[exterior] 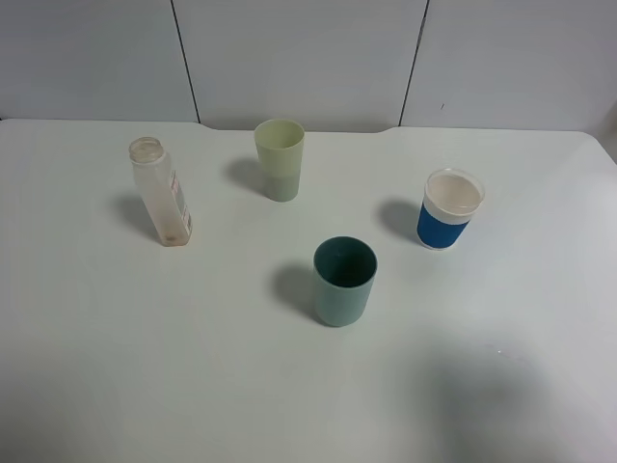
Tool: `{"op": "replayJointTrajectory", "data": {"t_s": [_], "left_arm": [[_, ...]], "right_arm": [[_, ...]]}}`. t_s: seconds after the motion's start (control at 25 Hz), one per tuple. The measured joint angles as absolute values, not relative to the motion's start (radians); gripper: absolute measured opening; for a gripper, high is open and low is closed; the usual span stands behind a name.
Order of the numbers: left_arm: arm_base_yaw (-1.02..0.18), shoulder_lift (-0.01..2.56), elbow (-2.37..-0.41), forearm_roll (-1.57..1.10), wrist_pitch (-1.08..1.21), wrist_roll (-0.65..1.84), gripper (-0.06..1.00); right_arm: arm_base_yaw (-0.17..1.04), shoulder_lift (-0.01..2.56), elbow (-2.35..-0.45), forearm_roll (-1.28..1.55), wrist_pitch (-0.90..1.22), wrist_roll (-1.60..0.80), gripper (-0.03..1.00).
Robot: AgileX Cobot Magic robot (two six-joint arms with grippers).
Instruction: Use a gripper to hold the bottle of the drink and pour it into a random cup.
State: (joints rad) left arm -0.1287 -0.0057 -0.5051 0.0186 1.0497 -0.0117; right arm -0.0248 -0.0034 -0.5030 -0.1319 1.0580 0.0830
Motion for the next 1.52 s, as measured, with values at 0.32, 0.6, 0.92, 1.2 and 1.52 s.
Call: {"op": "replayJointTrajectory", "data": {"t_s": [0.32,0.6,0.92,1.2,1.52], "left_arm": [[-0.129,-0.006,-0.505,0.019,1.051,-0.012,0.82],[-0.129,-0.006,-0.505,0.017,1.051,-0.012,0.82],[-0.129,-0.006,-0.505,0.017,1.051,-0.013,0.82],[-0.041,-0.006,-0.505,0.017,1.051,-0.013,0.82],[0.129,-0.006,-0.505,0.017,1.051,-0.013,0.82]], "right_arm": [[-0.025,-0.003,-0.503,-0.132,1.058,0.083,0.63],[-0.025,-0.003,-0.503,-0.132,1.058,0.083,0.63],[-0.025,-0.003,-0.503,-0.132,1.058,0.083,0.63],[-0.025,-0.003,-0.503,-0.132,1.058,0.083,0.63],[-0.025,-0.003,-0.503,-0.132,1.058,0.083,0.63]]}}
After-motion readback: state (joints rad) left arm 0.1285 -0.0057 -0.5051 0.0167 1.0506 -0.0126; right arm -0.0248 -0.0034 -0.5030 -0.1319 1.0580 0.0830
